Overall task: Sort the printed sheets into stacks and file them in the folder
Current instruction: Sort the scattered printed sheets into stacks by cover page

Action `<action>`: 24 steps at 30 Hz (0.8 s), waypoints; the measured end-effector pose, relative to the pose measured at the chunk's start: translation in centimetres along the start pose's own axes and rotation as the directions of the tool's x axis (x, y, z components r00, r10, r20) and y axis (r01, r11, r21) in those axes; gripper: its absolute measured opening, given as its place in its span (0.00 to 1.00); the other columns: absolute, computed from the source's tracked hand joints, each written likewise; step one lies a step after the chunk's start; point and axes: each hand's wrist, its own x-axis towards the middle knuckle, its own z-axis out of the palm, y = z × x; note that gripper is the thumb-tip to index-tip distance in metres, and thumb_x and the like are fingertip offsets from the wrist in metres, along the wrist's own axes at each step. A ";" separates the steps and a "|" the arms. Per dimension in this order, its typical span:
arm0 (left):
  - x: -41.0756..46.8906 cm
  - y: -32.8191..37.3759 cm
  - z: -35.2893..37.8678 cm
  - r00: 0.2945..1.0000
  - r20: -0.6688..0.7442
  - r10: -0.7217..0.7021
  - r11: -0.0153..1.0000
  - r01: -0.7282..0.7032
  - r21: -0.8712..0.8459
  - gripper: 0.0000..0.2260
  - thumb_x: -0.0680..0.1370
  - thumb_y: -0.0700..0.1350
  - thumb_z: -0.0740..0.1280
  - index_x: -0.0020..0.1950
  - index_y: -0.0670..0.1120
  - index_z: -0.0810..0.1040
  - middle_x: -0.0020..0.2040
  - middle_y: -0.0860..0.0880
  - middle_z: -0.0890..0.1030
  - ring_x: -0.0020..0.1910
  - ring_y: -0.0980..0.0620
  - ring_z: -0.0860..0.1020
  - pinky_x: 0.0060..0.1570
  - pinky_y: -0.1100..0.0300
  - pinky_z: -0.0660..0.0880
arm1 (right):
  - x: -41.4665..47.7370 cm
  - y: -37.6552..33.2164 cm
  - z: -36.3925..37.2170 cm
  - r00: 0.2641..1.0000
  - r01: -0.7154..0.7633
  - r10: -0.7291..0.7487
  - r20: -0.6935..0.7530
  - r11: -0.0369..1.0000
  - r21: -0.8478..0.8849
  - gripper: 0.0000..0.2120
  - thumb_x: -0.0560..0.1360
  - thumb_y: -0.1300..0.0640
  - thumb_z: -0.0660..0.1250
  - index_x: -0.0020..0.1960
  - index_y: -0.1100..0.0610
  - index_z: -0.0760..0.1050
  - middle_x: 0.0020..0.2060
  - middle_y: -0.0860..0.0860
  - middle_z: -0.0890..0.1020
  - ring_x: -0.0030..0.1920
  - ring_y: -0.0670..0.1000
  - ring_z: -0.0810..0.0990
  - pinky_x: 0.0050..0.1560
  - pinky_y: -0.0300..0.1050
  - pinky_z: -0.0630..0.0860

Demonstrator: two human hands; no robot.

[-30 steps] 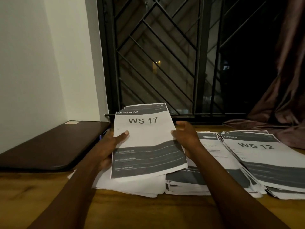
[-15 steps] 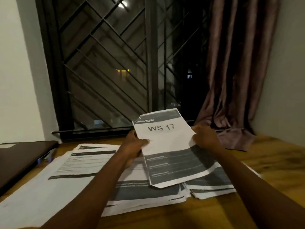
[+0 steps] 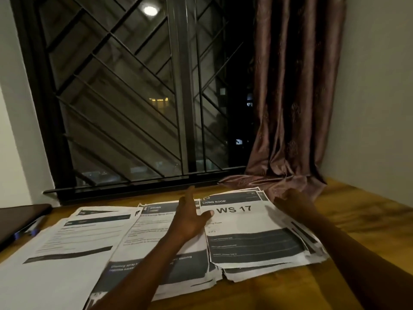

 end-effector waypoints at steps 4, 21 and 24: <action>0.2 0.2 1.7 0.997 -0.018 0.076 0.997 -0.076 0.016 0.31 0.76 0.53 0.69 0.75 0.51 0.59 0.76 0.49 0.63 0.72 0.47 0.66 0.65 0.56 0.66 | -0.1 0.1 0.1 0.993 -0.088 0.082 0.080 0.993 0.080 0.24 0.79 0.46 0.61 0.61 0.66 0.74 0.59 0.62 0.77 0.60 0.60 0.75 0.54 0.46 0.70; -0.1 -3.0 5.3 0.991 0.130 0.031 0.951 -0.069 0.303 0.25 0.80 0.61 0.56 0.75 0.55 0.59 0.76 0.52 0.61 0.71 0.49 0.67 0.68 0.52 0.67 | 1.0 -2.3 2.5 0.957 -0.105 0.089 0.277 0.994 0.042 0.25 0.80 0.46 0.60 0.70 0.61 0.67 0.70 0.57 0.69 0.69 0.56 0.69 0.64 0.45 0.66; 0.1 -3.1 5.4 0.988 0.147 0.039 0.941 -0.086 0.326 0.24 0.80 0.62 0.55 0.74 0.55 0.59 0.76 0.52 0.62 0.71 0.49 0.66 0.68 0.51 0.67 | 0.9 -2.6 1.9 0.956 -0.098 0.065 0.286 0.990 0.102 0.20 0.78 0.51 0.64 0.66 0.61 0.71 0.66 0.56 0.73 0.63 0.54 0.74 0.56 0.42 0.71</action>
